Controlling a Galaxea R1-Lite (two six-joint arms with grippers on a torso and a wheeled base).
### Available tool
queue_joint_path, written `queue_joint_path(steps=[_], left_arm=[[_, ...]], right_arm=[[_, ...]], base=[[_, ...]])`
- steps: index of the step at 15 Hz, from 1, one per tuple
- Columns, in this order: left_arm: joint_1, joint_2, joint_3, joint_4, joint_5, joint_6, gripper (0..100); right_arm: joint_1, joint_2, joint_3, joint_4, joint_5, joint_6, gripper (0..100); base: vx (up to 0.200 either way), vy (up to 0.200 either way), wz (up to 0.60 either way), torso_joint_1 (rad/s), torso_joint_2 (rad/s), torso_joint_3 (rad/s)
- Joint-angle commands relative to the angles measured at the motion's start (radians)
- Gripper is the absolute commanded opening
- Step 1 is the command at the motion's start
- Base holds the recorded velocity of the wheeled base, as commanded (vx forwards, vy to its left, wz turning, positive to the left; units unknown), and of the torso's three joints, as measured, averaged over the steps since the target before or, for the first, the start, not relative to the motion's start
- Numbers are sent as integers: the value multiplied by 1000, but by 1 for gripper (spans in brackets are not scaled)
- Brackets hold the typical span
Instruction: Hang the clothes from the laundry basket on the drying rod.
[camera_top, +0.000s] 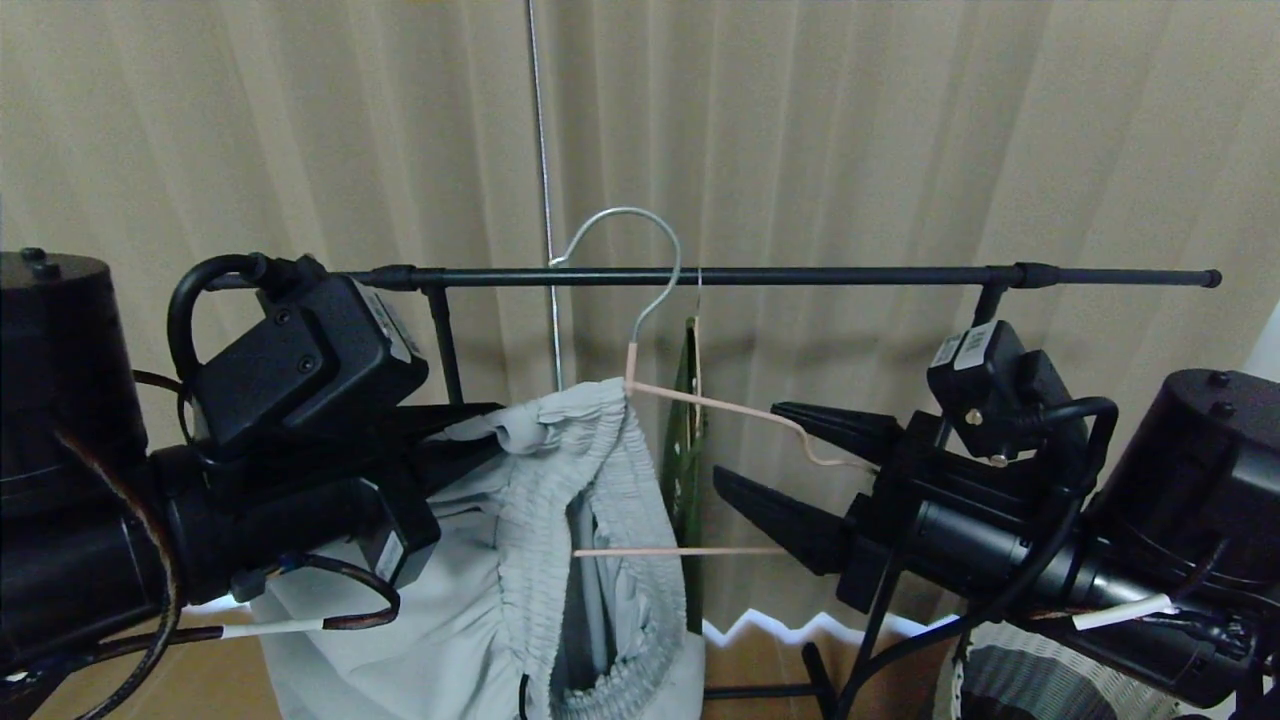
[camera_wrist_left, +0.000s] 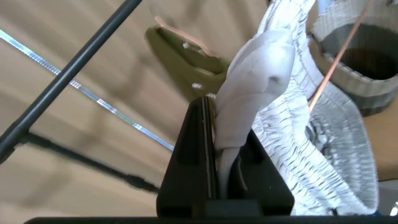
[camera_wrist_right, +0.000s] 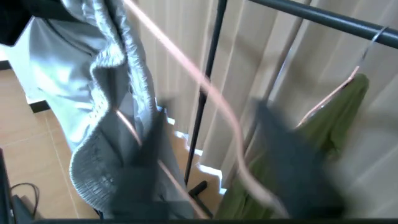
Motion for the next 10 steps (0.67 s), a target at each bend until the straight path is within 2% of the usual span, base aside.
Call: queue_joint_path(steps=[1, 4, 6, 8, 10], left_arm=[[4, -3, 4, 2, 55, -4, 0], [43, -22, 16, 2, 153, -10, 0], [55, -64, 23, 4, 187, -88, 0], [84, -71, 17, 2, 227, -132, 0], [81, -68, 8, 1, 242, -211, 0]], right_arm=[[-3, -12, 2, -1, -2, -8, 100], [-17, -19, 8, -24, -6, -20, 100], [-52, -25, 41, -26, -6, -72, 100], [-52, -32, 66, -27, -4, -83, 100], [-47, -27, 71, -41, 4, -81, 100]], base=[[0, 0, 0, 0, 0, 0], [0, 0, 0, 0, 0, 0], [0, 0, 0, 0, 0, 0], [0, 0, 0, 0, 0, 0], [0, 0, 0, 0, 0, 0]])
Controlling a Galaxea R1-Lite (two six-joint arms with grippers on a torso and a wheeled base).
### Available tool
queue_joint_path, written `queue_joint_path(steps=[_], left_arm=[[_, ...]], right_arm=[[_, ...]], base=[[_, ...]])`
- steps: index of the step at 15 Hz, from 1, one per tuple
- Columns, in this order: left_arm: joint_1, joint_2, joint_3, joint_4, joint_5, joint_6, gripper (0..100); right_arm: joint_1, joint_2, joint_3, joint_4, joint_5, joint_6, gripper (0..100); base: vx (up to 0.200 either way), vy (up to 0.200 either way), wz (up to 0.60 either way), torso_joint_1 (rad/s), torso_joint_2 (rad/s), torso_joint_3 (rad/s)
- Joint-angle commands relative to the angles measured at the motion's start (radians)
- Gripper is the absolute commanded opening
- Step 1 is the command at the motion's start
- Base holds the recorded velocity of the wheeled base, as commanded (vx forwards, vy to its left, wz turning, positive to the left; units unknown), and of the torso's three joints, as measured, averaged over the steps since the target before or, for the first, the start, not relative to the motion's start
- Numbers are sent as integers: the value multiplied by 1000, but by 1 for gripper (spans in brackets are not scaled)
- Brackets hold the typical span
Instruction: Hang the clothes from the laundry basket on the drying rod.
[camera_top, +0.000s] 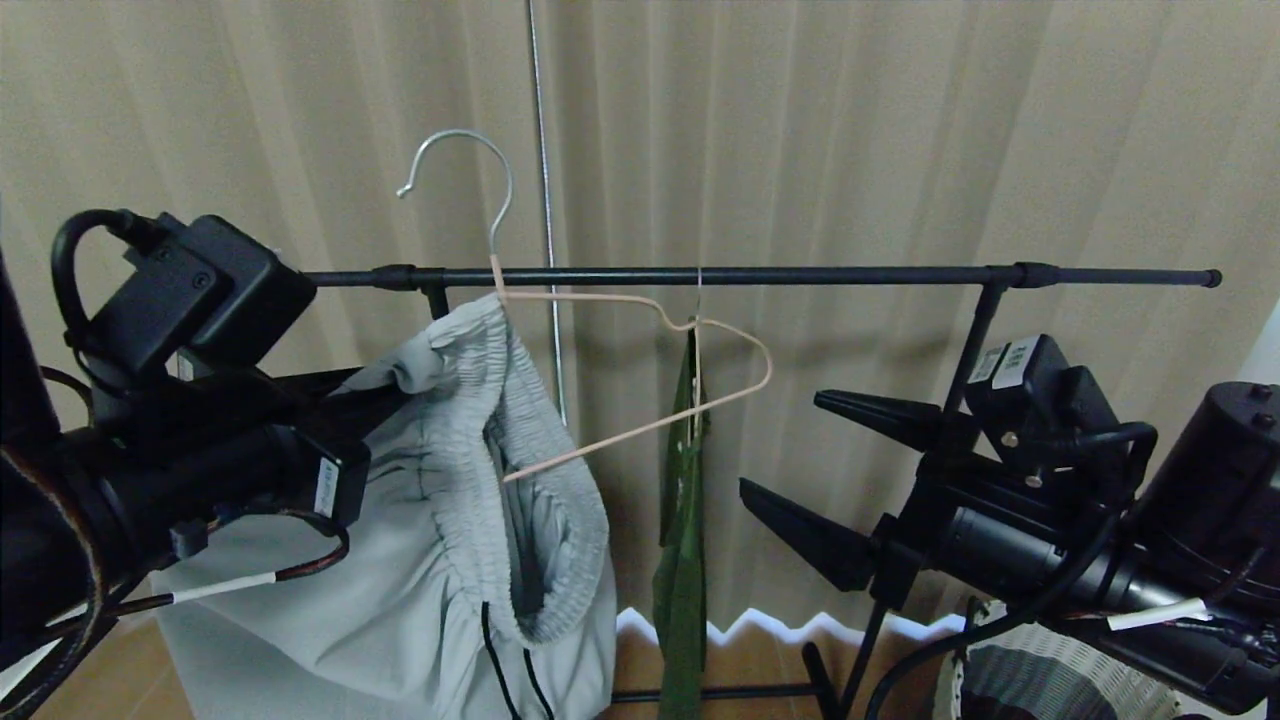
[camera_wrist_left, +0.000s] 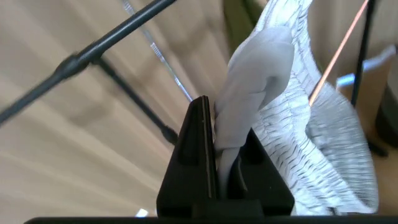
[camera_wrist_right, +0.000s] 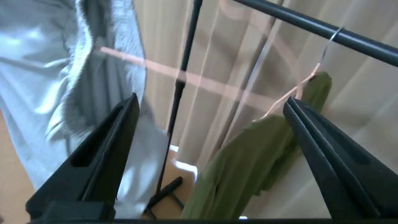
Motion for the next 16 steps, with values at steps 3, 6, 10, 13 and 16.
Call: queue_joint_path(steps=[3, 6, 10, 13, 16], left_arm=[[-8, -3, -26, -2, 0, -53, 0], [-61, -1, -69, -4, -4, -115, 0], [-124, -8, -84, -7, -10, -132, 0], [-150, -14, -84, -16, -10, -132, 0], [-163, -20, -84, -24, -11, -130, 0]], right_arm=[[53, 31, 5, 1, 3, 9, 100], [124, 109, -20, -13, -2, 21, 100], [133, 206, -89, -57, -3, 22, 100], [127, 234, -107, -59, -5, 22, 100], [109, 238, -104, -59, -6, 27, 100]], base=[[0, 0, 0, 0, 0, 0], [0, 0, 0, 0, 0, 0], [0, 0, 0, 0, 0, 0], [0, 0, 0, 0, 0, 0], [0, 0, 0, 0, 0, 0]])
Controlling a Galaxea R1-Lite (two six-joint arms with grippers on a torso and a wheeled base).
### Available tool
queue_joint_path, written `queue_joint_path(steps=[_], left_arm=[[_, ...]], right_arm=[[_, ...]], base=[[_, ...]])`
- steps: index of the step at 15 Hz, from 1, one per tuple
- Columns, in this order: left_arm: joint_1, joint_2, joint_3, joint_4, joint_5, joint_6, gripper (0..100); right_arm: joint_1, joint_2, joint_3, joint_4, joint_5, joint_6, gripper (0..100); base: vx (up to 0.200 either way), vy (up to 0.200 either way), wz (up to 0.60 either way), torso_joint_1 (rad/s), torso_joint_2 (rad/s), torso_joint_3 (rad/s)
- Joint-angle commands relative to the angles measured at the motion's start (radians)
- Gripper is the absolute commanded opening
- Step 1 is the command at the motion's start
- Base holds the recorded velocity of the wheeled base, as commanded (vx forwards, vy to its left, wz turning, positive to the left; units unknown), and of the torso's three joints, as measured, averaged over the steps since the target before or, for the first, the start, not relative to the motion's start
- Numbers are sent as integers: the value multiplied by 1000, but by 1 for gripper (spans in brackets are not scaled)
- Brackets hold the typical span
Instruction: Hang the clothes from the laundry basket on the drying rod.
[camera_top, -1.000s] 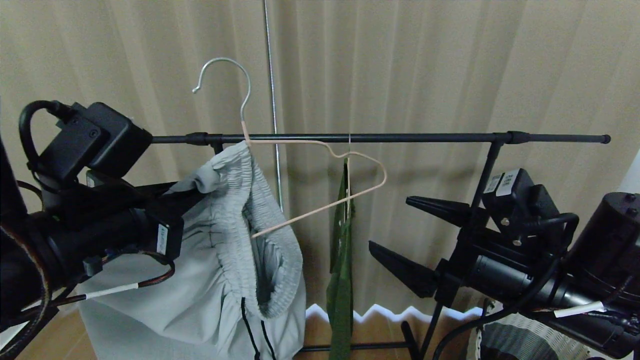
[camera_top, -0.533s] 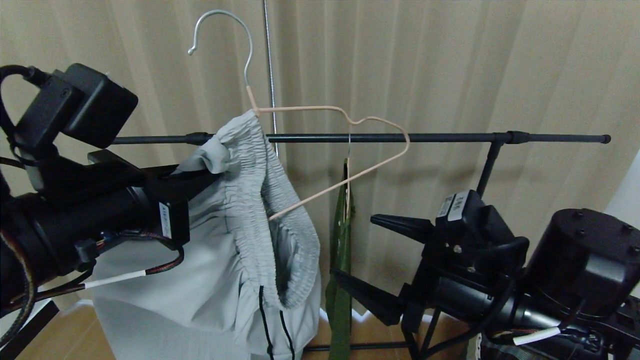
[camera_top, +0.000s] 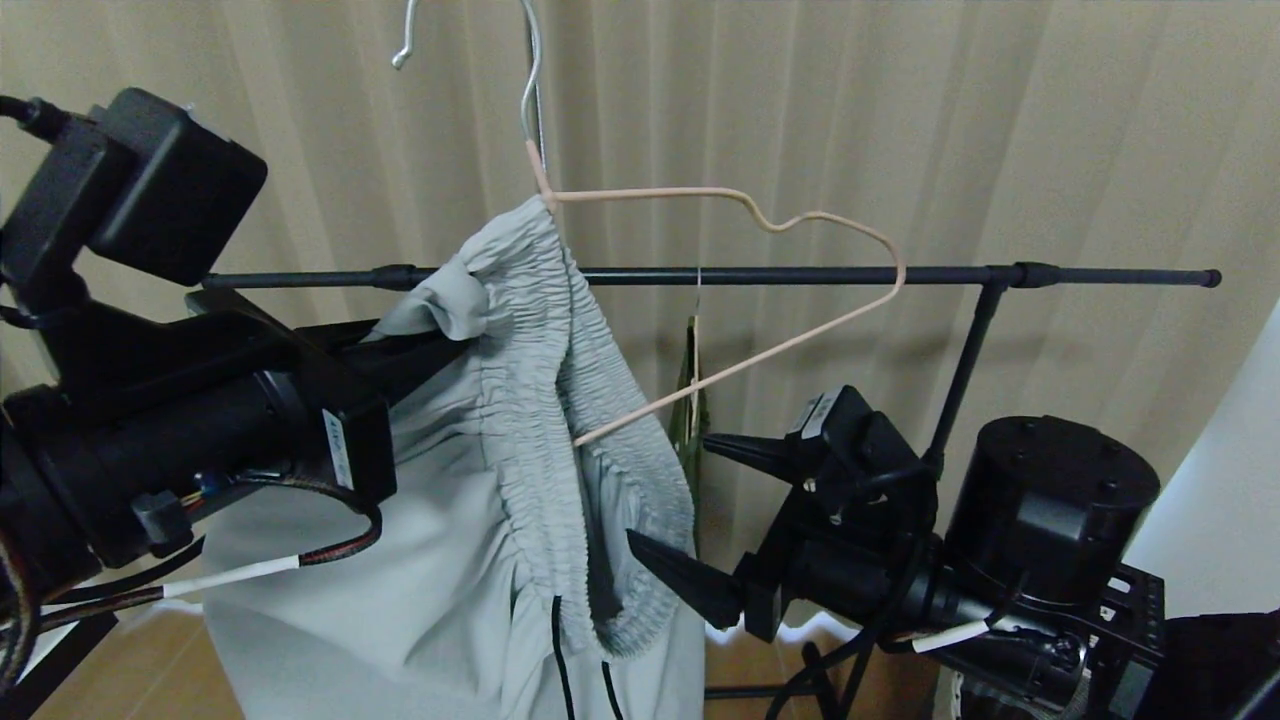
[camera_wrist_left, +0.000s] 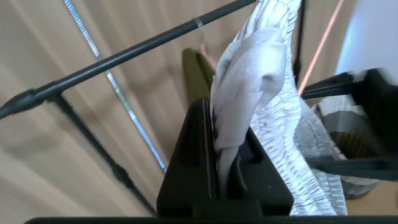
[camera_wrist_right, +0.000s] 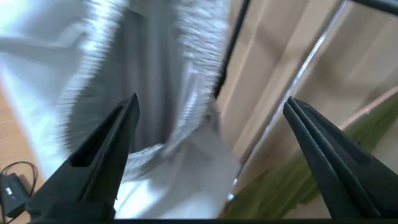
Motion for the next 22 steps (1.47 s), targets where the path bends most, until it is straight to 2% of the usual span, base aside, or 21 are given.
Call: queue_joint_path(steps=[1, 7, 11, 16, 18, 22], left_arm=[[-5, -7, 0, -1, 0, 1, 0], [-4, -45, 18, 6, 1, 9, 0], [1, -111, 92, 24, 1, 21, 0], [24, -186, 150, 118, 1, 124, 0], [62, -223, 162, 173, 1, 176, 0], [122, -234, 214, 182, 1, 295, 0]], right_arm=[[-11, 10, 3, 0, 0, -1, 0], [-97, -28, 20, 1, -9, -1, 0], [-221, -74, 11, 1, -9, -2, 0], [-278, -82, 7, 0, -11, -2, 0], [-295, -85, 7, 0, -11, -2, 0], [-293, -97, 10, 1, -9, -2, 0]], base=[[0, 0, 0, 0, 0, 0], [0, 0, 0, 0, 0, 0], [0, 0, 0, 0, 0, 0], [0, 0, 0, 0, 0, 0], [0, 0, 0, 0, 0, 0], [0, 0, 0, 0, 0, 0]])
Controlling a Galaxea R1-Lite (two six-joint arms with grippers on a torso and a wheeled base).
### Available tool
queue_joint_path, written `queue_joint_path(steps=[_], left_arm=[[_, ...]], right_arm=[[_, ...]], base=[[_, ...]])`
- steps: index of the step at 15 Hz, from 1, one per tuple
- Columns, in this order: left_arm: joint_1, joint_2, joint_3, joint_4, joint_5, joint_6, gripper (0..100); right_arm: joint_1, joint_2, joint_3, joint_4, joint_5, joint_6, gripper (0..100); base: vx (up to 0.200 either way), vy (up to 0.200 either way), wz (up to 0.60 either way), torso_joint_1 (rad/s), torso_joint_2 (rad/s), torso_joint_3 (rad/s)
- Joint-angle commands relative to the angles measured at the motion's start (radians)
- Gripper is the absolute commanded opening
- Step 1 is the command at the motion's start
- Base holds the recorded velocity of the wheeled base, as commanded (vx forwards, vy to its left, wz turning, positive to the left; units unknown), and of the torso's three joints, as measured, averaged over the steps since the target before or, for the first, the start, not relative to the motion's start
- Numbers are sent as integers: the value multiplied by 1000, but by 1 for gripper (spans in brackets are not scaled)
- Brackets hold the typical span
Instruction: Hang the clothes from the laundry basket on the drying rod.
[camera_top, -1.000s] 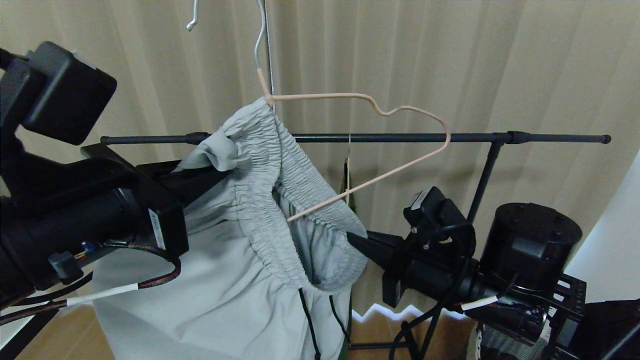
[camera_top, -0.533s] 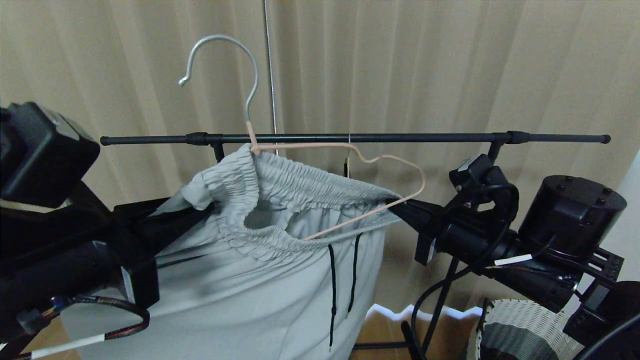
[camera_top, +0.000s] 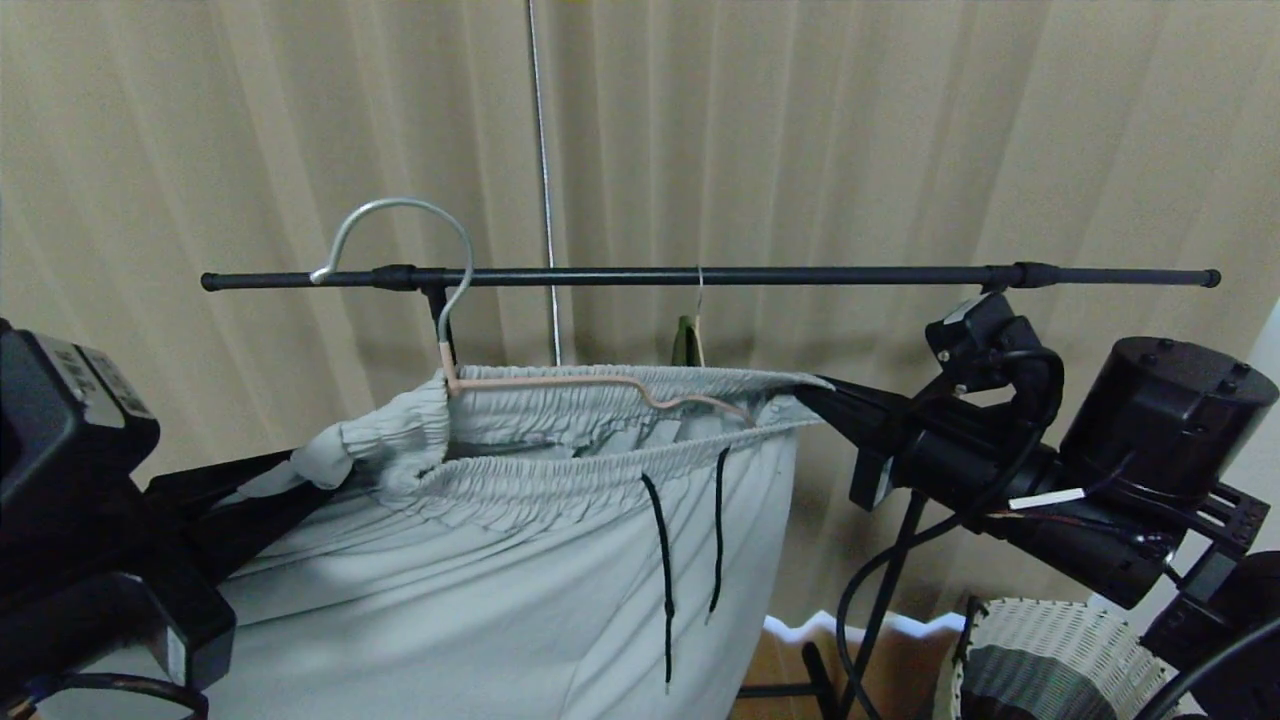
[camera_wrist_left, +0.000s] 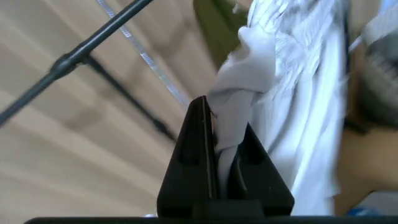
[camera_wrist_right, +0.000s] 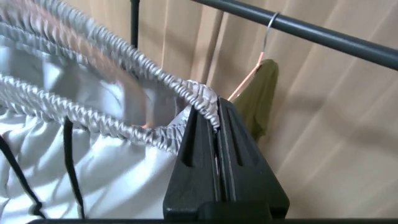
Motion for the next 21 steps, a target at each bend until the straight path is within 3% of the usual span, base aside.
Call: queue_joint_path(steps=[1, 4, 7, 11, 12, 16, 21], left_arm=[[23, 0, 15, -1, 6, 10, 0], [52, 60, 0, -7, 53, 1, 0], [49, 95, -16, -8, 113, -70, 0], [45, 108, -33, -10, 133, -110, 0], [43, 106, -34, -8, 132, -111, 0], [20, 98, -31, -16, 122, -116, 0], [-78, 105, -16, -56, 84, -108, 0]], right_arm=[[7, -19, 12, 2, 2, 0, 0], [76, -59, 48, 9, 5, 0, 0], [144, -89, 117, 6, 8, -3, 0], [190, -97, 168, 6, 8, -3, 0], [207, -97, 176, 5, 6, -3, 100], [228, -98, 170, 0, 5, -8, 100], [220, -103, 71, 15, 8, -97, 100]], base=[[0, 0, 0, 0, 0, 0], [0, 0, 0, 0, 0, 0], [0, 0, 0, 0, 0, 0], [0, 0, 0, 0, 0, 0], [0, 0, 0, 0, 0, 0], [0, 0, 0, 0, 0, 0], [0, 0, 0, 0, 0, 0]])
